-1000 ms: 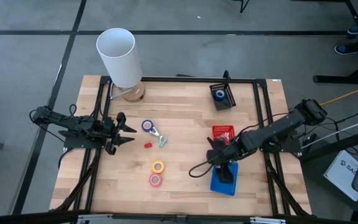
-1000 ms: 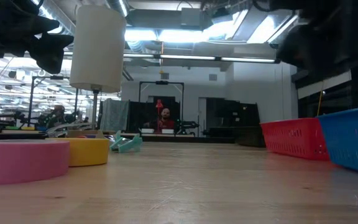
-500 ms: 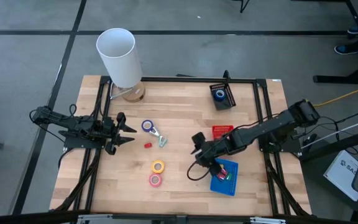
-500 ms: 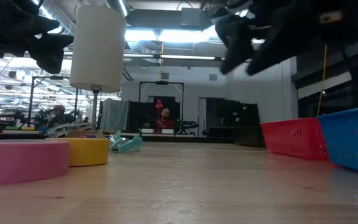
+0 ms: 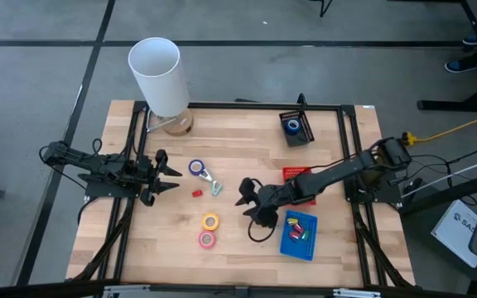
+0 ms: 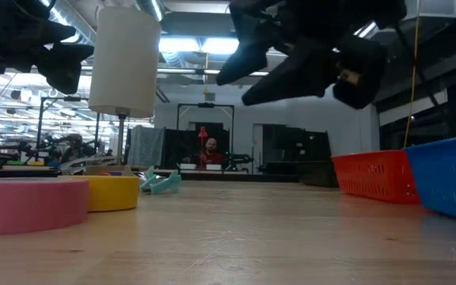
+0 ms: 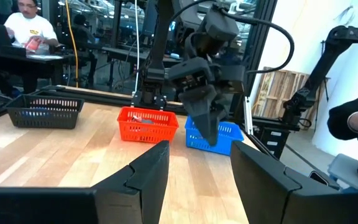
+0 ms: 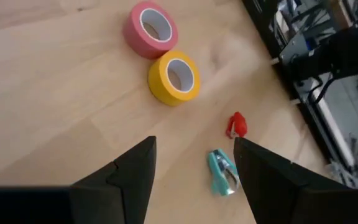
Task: Pick and place Stapler, Stapler remover, tape
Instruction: Put the yellow tape into the black basket
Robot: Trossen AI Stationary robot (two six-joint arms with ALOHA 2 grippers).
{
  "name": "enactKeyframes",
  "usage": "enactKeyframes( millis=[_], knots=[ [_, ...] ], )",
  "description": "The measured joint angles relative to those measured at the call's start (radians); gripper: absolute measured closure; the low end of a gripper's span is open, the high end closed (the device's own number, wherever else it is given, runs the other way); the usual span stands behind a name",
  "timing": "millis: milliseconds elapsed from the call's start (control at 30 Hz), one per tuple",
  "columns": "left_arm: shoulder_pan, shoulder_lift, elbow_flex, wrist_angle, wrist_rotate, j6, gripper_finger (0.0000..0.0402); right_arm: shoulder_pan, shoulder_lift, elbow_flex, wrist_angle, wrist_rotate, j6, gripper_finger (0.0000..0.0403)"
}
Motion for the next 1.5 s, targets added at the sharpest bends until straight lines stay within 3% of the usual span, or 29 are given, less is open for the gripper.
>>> enactKeyframes(
  millis=[367,600,867,1033,1333,1500],
  knots=[
    [0.000,0.000,0.000,0.000,0.000,0.000,0.0233,-0.006,0.120,0.154,-0.072,-0.095,-0.109,0.0185],
    [0.000,0.000,0.000,0.002,0.000,0.000,0.0233,-0.013,0.270,0.335,-0.150,-0.167,-0.181,0.0185],
    [0.000,0.000,0.000,-0.004,0.000,0.000,0.0233,-0.024,0.457,0.507,-0.169,-0.170,-0.237,0.0188],
    [0.000,0.000,0.000,-0.002,0.000,0.000,0.0233,-0.040,0.517,0.566,-0.254,-0.197,-0.231,0.0216],
    [0.000,0.000,0.000,0.001,0.000,0.000,0.0233,-0.051,0.555,0.575,-0.251,-0.319,-0.203,0.0288],
    [0.000,0.000,0.000,0.002,0.000,0.000,0.0233,-0.052,0.552,0.578,-0.283,-0.333,-0.165,0.0333]
  ],
)
